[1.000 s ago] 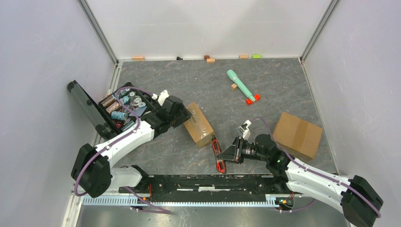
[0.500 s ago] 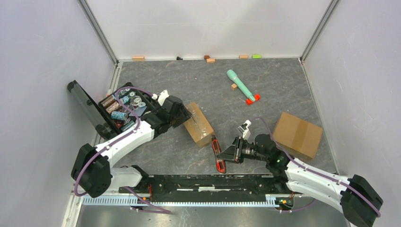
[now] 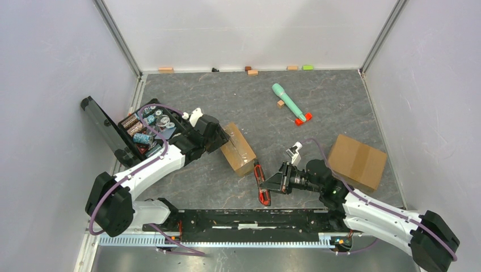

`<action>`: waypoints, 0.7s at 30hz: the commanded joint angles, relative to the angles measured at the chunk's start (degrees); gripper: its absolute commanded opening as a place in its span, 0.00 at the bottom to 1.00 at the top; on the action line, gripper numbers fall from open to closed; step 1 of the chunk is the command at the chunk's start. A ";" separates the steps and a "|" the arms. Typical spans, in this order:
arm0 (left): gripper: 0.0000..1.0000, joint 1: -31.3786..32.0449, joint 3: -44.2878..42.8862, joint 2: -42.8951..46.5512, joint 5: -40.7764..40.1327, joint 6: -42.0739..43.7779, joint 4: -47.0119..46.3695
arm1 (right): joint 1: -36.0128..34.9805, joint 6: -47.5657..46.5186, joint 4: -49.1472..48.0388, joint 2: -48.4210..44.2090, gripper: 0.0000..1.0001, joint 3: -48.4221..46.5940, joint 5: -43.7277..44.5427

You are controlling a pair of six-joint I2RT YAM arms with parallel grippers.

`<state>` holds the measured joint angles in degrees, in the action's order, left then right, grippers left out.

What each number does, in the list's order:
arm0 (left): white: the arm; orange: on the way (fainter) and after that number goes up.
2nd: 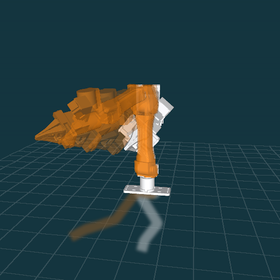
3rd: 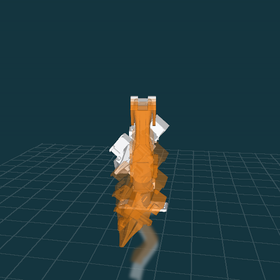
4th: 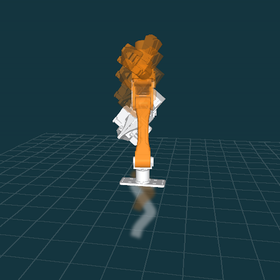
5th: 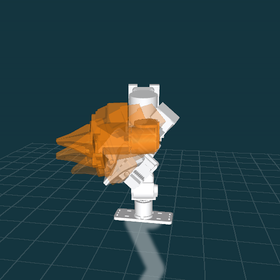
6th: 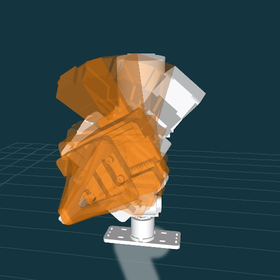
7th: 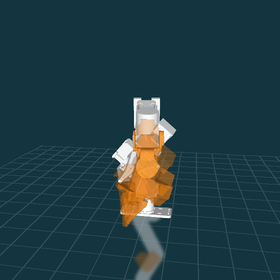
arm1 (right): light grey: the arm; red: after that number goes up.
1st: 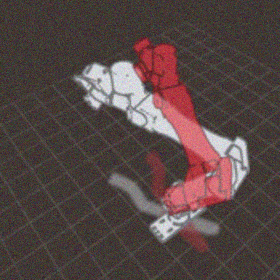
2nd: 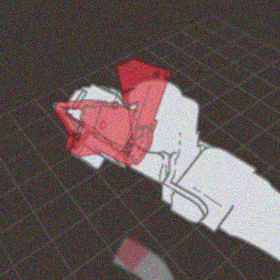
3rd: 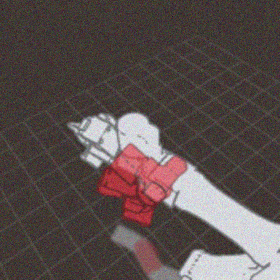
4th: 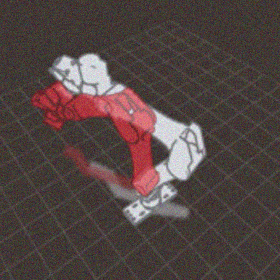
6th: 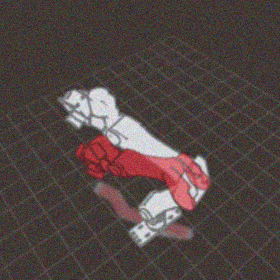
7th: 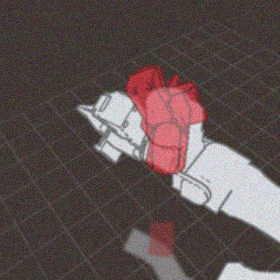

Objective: Unpack the express box
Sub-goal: Cut the express box at the center of the board.

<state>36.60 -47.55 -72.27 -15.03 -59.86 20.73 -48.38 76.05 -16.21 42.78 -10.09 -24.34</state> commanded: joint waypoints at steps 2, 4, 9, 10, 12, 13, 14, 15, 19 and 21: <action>0.37 0.40 1.67 -1.04 4.04 0.73 5.02 | -0.34 -0.80 -2.48 -0.57 0.00 -2.86 0.98; 0.37 0.40 1.62 -0.98 4.01 0.70 5.09 | -0.23 -0.78 -2.80 -0.40 0.00 -2.75 0.93; 0.37 0.41 1.75 -0.82 4.03 0.70 5.03 | -0.23 -0.52 -3.23 0.12 0.00 -2.56 0.83; 0.37 0.40 1.82 -0.79 4.04 0.70 5.02 | -0.26 -0.46 -3.38 0.13 0.00 -2.40 0.85; 0.37 0.40 1.85 -0.82 4.11 0.71 5.02 | -0.22 -0.33 -3.68 0.41 0.00 -2.32 0.71; 0.37 0.40 1.82 -0.85 4.14 0.70 5.02 | -0.29 -0.26 -3.91 0.58 0.00 -2.30 0.71; 0.37 0.40 1.84 -0.85 4.21 0.71 5.02 | -0.25 -0.14 -4.43 0.92 0.00 -2.16 0.53; 0.37 0.40 1.85 -0.78 4.22 0.70 5.02 | -0.18 -0.02 -5.09 1.30 0.00 -2.13 0.13; 0.36 0.41 1.93 -0.62 4.30 0.70 5.02 | -0.28 0.26 -6.89 2.66 0.00 -2.22 -0.85; 0.36 0.41 2.02 -0.63 4.33 0.67 5.02 | -0.22 0.23 -7.58 3.17 0.00 -2.53 -1.45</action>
<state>36.58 -47.51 -72.18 -15.00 -59.86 20.86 -48.38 76.16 -18.48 45.12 -10.37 -24.75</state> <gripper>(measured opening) 0.610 0.244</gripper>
